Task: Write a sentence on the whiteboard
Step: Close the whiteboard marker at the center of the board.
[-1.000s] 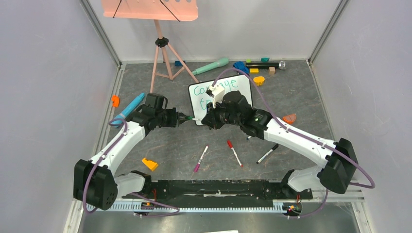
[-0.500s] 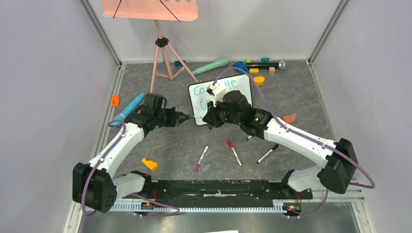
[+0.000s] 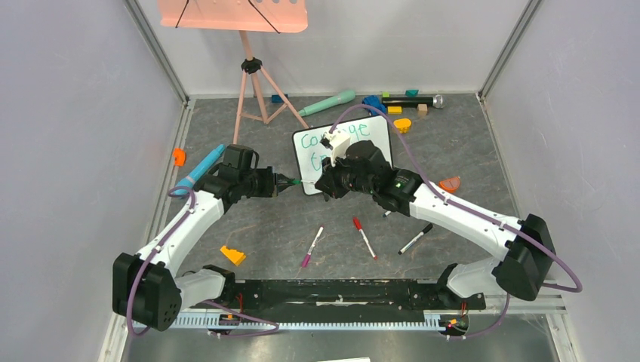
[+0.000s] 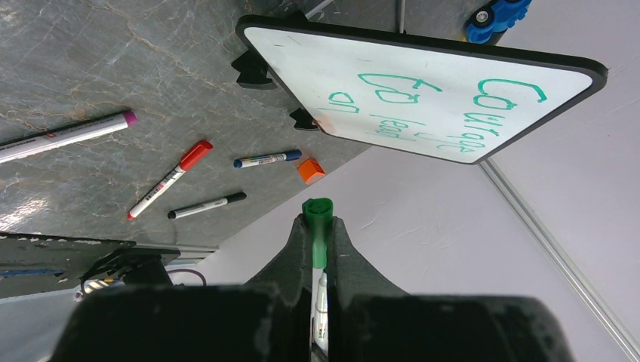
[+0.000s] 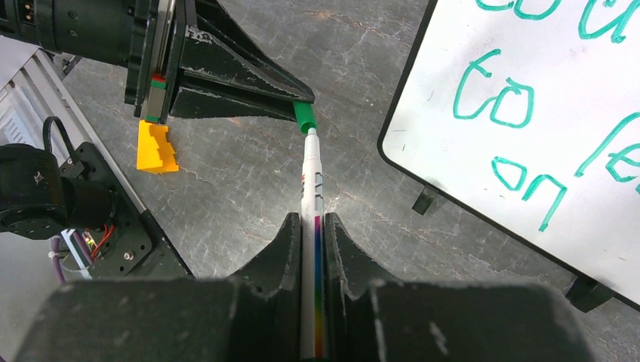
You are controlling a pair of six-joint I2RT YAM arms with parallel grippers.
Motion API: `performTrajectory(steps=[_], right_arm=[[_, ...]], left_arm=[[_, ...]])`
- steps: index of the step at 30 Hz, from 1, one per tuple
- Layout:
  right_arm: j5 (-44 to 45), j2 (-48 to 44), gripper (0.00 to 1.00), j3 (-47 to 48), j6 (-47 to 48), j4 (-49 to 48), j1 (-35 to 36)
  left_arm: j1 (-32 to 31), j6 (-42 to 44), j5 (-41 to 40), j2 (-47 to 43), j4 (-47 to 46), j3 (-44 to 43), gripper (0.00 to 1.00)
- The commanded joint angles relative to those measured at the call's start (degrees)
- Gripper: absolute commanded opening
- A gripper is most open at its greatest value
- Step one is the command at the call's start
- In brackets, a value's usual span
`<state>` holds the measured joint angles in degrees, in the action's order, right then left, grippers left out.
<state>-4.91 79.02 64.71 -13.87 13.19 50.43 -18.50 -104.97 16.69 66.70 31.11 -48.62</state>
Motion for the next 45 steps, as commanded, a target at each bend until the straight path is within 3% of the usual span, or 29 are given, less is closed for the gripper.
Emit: performTrajectory(steps=[1, 26, 45], right_arm=[[0.06, 0.45, 0.0, 2.45, 1.01, -0.88, 0.29], [-1.32, 3.03, 0.0, 4.13, 0.92, -1.89, 0.29], [0.02, 7.22, 0.0, 8.95, -0.04, 2.42, 0.45]], left_arm=[[-0.31, -2.79, 1.42, -1.33, -0.79, -0.34, 0.02], [-1.61, -3.16, 2.45, -0.96, -0.74, -0.49, 0.02], [-9.27, -1.89, -3.71, 9.77, -1.4, -10.03, 0.02]])
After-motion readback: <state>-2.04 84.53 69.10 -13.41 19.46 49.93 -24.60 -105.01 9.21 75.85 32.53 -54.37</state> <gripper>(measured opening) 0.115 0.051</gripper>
